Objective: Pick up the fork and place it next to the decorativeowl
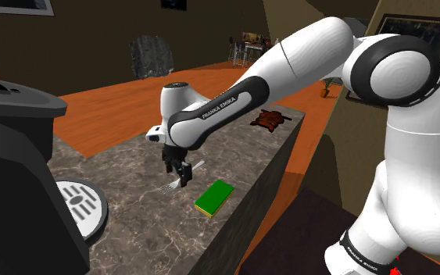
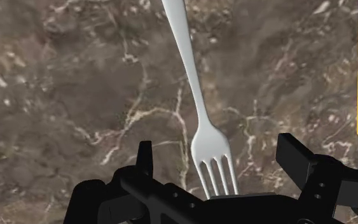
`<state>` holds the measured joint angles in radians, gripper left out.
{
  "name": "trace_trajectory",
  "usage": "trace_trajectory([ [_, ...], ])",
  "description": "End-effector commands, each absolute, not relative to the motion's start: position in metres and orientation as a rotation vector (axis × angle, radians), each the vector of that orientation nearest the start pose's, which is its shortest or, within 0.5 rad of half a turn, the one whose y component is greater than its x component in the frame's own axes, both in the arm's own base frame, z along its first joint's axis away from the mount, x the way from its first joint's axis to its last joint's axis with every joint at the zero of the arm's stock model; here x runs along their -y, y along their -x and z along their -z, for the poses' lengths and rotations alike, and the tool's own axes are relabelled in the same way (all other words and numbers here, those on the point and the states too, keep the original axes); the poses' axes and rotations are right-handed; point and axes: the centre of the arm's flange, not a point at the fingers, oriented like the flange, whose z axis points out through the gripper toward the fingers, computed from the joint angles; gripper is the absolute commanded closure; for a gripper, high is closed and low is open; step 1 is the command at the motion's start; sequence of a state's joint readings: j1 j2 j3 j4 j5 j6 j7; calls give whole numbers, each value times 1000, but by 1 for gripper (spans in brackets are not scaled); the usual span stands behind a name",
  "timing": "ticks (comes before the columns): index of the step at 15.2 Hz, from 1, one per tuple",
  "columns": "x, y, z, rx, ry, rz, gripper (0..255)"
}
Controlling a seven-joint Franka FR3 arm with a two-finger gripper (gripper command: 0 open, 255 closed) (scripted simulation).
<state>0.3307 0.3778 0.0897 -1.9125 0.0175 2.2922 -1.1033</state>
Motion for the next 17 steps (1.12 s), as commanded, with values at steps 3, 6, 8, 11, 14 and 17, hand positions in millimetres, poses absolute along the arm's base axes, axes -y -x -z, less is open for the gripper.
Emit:
trace_trajectory([
  [3, -253, -571, -284, 2119, 2261, 29, 0],
  [6, -253, -571, -284, 2119, 2261, 29, 0],
  [8, -253, -571, -284, 2119, 2261, 29, 0],
  [11, -253, -571, -284, 2119, 2261, 29, 255],
  [14, -254, -571, -284, 2119, 2261, 29, 255],
  [17, -254, -572, -283, 2119, 2261, 29, 255],
])
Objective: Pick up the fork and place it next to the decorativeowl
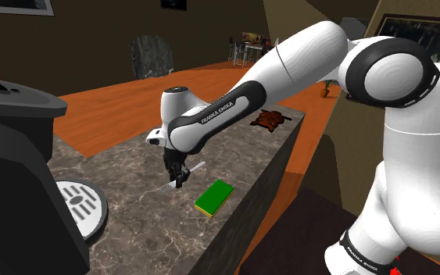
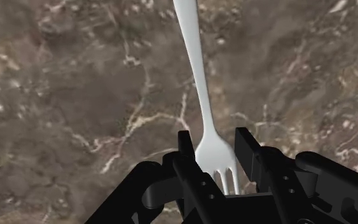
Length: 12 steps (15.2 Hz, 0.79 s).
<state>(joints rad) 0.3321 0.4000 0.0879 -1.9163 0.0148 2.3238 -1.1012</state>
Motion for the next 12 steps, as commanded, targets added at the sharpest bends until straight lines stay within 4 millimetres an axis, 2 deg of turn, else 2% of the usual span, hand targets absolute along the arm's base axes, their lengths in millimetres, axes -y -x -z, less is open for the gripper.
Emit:
trace_trajectory([
  [1, -254, -571, -284, 2119, 2261, 29, 255],
  [2, -253, -571, -284, 2119, 2261, 29, 255],
  [12, -253, -571, -337, 2119, 2261, 29, 255],
])
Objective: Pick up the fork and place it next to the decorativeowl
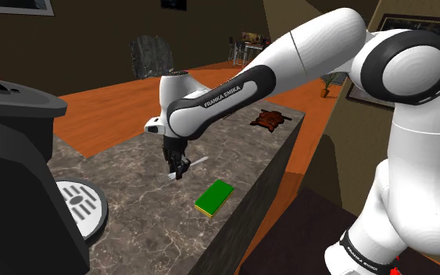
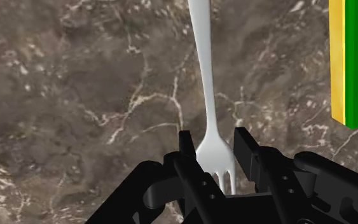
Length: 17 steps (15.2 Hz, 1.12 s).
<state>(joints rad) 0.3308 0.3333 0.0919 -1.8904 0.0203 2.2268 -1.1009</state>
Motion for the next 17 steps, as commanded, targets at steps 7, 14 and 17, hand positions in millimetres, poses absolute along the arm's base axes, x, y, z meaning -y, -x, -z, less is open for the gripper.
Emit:
trace_trajectory([
  [7, -253, -571, -371, 2119, 2261, 29, 255],
  [14, -162, -583, -372, 2119, 2261, 29, 255],
  [17, -123, -589, -372, 2119, 2261, 29, 255],
])
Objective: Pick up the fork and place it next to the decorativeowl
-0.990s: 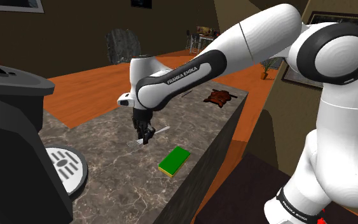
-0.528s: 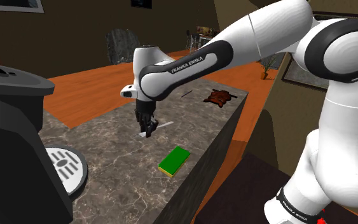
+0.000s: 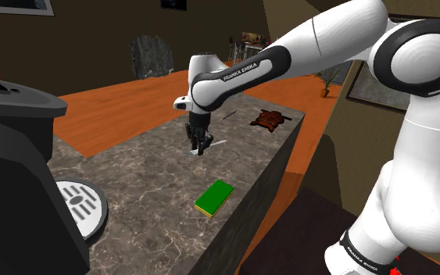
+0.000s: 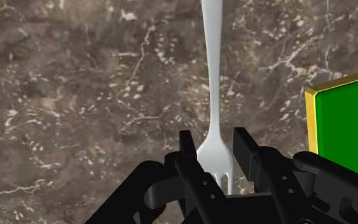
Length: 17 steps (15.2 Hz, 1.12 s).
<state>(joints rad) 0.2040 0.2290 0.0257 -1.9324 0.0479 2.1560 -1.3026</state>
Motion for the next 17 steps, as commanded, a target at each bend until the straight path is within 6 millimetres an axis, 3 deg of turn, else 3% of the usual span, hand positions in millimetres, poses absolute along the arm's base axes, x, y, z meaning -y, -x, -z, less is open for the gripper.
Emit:
trace_trajectory([
  [1, -110, -591, -372, 2119, 2261, 29, 255],
  [17, 100, -620, -373, 2119, 2261, 29, 255],
])
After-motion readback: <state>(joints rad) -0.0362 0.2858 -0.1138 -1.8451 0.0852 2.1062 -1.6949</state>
